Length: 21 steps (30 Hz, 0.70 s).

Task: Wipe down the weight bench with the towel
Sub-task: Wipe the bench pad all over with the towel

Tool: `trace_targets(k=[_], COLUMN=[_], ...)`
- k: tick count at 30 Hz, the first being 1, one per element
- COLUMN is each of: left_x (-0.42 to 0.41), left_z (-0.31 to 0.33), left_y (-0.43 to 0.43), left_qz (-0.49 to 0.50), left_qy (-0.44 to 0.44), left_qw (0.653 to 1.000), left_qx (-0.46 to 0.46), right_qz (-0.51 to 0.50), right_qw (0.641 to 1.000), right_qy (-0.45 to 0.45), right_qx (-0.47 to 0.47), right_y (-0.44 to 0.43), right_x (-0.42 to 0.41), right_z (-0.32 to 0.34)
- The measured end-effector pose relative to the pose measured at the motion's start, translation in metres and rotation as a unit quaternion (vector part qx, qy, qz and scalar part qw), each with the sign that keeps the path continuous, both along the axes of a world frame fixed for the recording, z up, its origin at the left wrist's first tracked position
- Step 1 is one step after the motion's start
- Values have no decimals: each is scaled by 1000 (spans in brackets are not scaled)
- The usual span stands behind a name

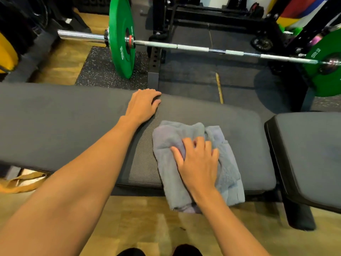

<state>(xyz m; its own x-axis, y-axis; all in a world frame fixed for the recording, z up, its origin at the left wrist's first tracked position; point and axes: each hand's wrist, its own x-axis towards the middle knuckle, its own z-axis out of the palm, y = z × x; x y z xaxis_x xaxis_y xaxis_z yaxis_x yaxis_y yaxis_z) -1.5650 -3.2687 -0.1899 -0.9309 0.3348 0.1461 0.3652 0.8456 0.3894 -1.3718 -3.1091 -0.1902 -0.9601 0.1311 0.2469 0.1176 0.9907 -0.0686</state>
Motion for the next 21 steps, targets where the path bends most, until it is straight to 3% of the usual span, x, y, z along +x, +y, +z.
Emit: trace_targets(k=[3, 8, 13, 17, 21], left_x=[-14, -36, -34, -8, 11], left_z=[3, 1, 3, 6, 8], left_y=[-5, -11, -31, -61, -72], left_qz=[4, 33, 52, 48, 41], left_qy=[-13, -37, -75, -80, -93], left_qw=[1000, 995, 993, 995, 995], left_qx=[20, 90, 72, 20, 11], right_qz=[-9, -37, -43, -51, -29], right_qw=[1000, 997, 999, 999, 998], right_qy=[3, 61, -10, -3, -16], right_qx=[15, 33, 32, -1, -59], right_y=[-9, -20, -19, -28, -54], right_x=[0, -121, -206, -194, -110], right_z=[-2, -15, -10, -1, 3])
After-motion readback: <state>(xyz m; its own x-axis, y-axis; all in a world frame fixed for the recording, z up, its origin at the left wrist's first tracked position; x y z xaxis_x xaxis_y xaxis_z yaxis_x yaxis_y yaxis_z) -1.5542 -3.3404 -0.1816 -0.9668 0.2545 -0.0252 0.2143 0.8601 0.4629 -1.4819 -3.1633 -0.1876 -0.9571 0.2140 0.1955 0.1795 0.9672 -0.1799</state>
